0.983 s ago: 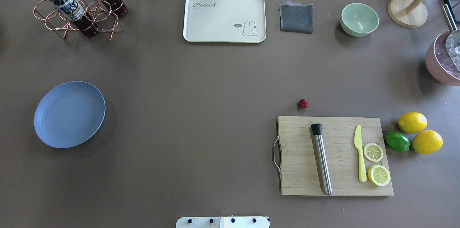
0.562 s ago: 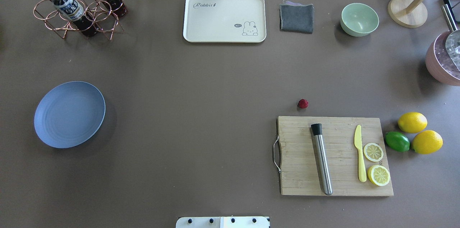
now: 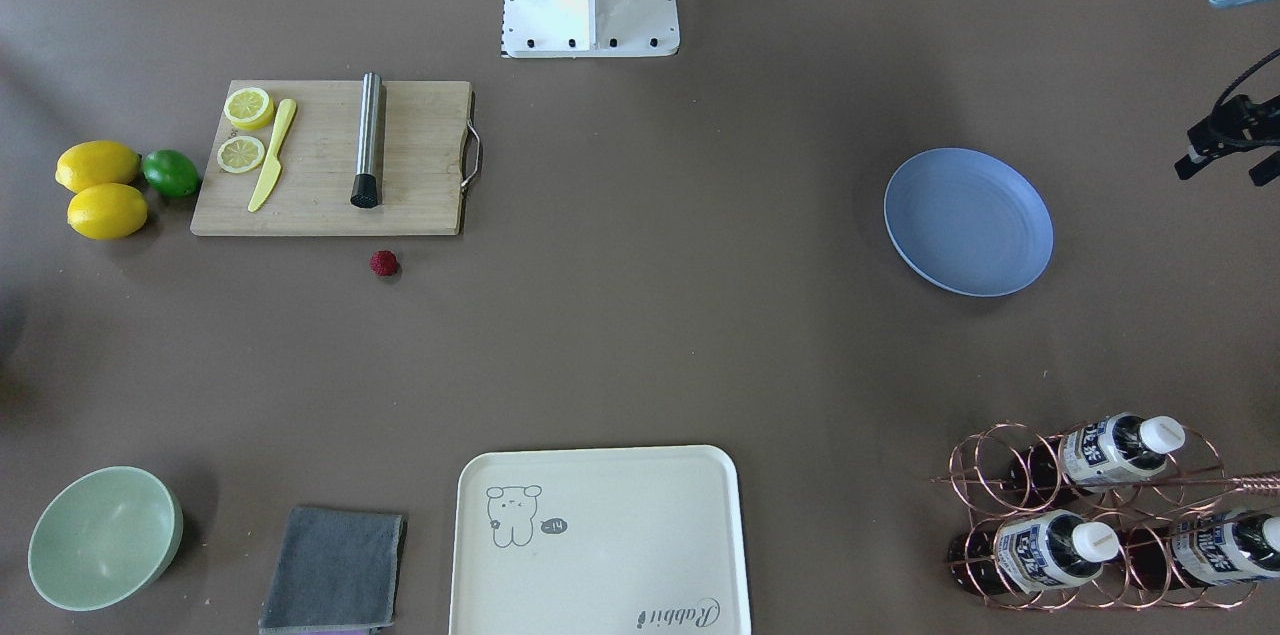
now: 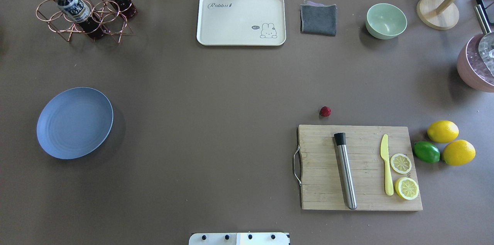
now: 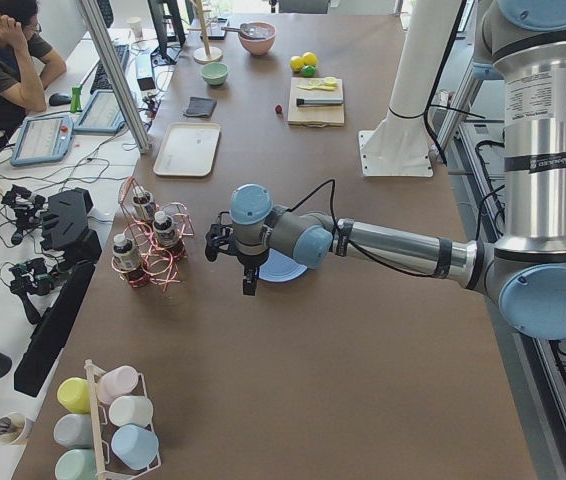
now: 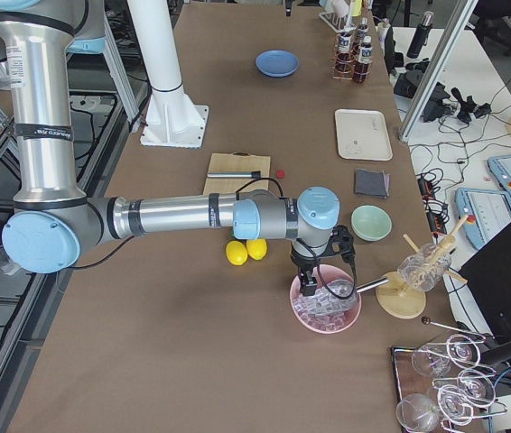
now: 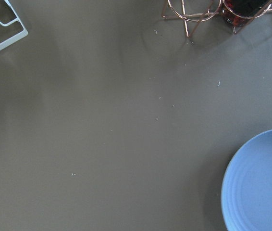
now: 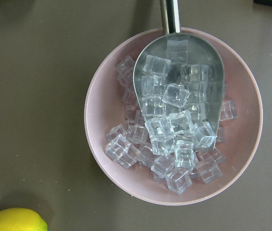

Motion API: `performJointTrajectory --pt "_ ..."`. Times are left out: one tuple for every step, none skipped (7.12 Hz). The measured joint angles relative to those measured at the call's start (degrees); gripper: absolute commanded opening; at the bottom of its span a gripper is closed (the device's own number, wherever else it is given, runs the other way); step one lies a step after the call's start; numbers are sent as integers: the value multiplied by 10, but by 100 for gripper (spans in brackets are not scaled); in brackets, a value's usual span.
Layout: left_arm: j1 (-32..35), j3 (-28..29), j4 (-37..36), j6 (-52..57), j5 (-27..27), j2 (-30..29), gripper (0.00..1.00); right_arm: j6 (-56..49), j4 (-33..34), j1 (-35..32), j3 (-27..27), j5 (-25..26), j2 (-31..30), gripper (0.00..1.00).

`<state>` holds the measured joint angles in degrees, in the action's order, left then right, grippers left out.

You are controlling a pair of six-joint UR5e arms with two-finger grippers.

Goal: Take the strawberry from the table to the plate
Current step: 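Lower the left gripper to the blue plate's rim and grip it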

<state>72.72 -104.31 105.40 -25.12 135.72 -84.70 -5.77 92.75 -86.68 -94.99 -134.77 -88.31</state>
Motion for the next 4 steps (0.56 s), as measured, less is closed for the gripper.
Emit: performJointTrajectory --pt "-42 4 19 -39 -20 -3 97 0 0 5 0 -1 0 100" --pt "-79 12 45 -93 -42 -7 94 0 0 10 0 -1 1 100" --pt "-112 29 90 -139 -56 -10 93 0 0 14 0 -1 1 100" --pt "-133 51 129 -160 -66 -11 90 1 0 18 1 -1 1 100"
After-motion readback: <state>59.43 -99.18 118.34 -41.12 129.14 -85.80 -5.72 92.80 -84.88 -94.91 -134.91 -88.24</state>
